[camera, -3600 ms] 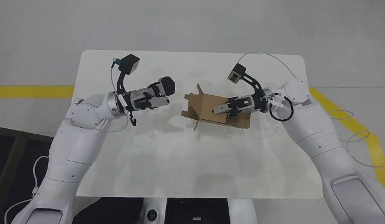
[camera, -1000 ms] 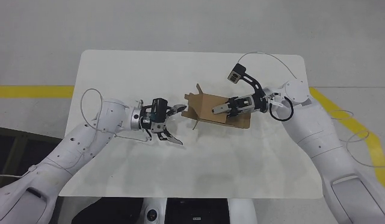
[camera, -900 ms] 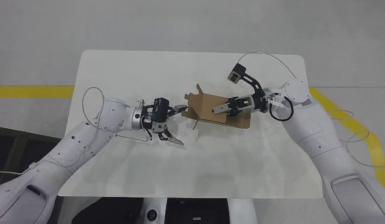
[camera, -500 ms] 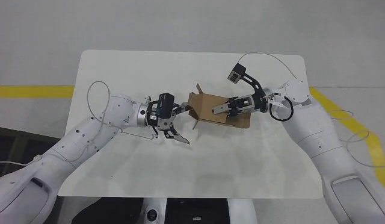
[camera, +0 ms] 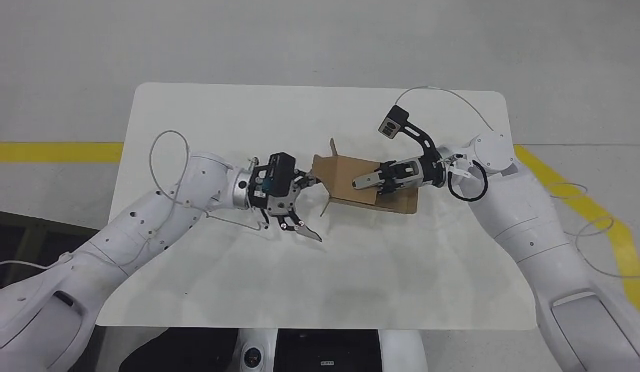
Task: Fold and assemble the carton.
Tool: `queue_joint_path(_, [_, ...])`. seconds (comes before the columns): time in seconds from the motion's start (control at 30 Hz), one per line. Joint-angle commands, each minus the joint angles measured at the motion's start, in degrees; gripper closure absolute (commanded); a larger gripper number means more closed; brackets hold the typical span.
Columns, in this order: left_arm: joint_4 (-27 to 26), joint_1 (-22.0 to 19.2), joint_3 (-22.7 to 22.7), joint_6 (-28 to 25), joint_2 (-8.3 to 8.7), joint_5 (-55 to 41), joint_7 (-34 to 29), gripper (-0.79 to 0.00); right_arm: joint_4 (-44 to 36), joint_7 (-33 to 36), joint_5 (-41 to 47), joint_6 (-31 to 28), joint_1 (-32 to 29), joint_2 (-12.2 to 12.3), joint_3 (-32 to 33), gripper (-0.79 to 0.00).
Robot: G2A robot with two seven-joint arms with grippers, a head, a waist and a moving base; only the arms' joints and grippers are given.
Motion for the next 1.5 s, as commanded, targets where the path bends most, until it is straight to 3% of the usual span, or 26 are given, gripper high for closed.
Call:
queue_joint_path(0.0, [-0.03, -0.10, 0.19, 0.00, 0.03, -0.24, 0.08, -0.785, 0.00, 0.00, 0.00, 0.00, 0.00, 0.00, 0.00, 0.000])
queue_joint_path(0.73, [-1.50, -0.73, 1.45, 0.00, 1.19, -4.12, -1.51, -0.785, 0.00, 0.00, 0.00, 0.00, 0.00, 0.00, 0.00, 0.000])
queue_joint_path(0.8, [-1.65, -0.76, 1.73, 0.00, 1.14, -4.41, -1.79, -0.462, 0.00, 0.00, 0.00, 0.00, 0.00, 0.00, 0.00, 0.000])
queue_joint_path(0.83, [-1.66, -0.79, 1.88, 0.00, 1.12, -4.60, -1.88, -0.388, 0.00, 0.00, 0.00, 0.00, 0.00, 0.00, 0.00, 0.000])
queue_joint_path(0.93, [-1.53, -0.94, 2.31, 0.00, 1.10, -5.23, -2.12, -0.428, 0.00, 0.00, 0.00, 0.00, 0.00, 0.00, 0.00, 0.000])
queue_joint_path(1.03, [-0.96, -1.08, 2.61, 0.00, 1.10, -6.28, -2.18, -0.348, 0.00, 0.00, 0.00, 0.00, 0.00, 0.00, 0.00, 0.000])
queue_joint_path(1.3, [-0.32, -1.53, 2.99, 0.00, 1.10, -7.93, -2.57, -0.348, 0.00, 0.00, 0.00, 0.00, 0.00, 0.00, 0.00, 0.000])
queue_joint_path(1.47, [-0.20, -1.40, 3.21, 0.00, 1.40, -8.58, -1.95, -0.286, 0.00, 0.00, 0.00, 0.00, 0.00, 0.00, 0.00, 0.000])
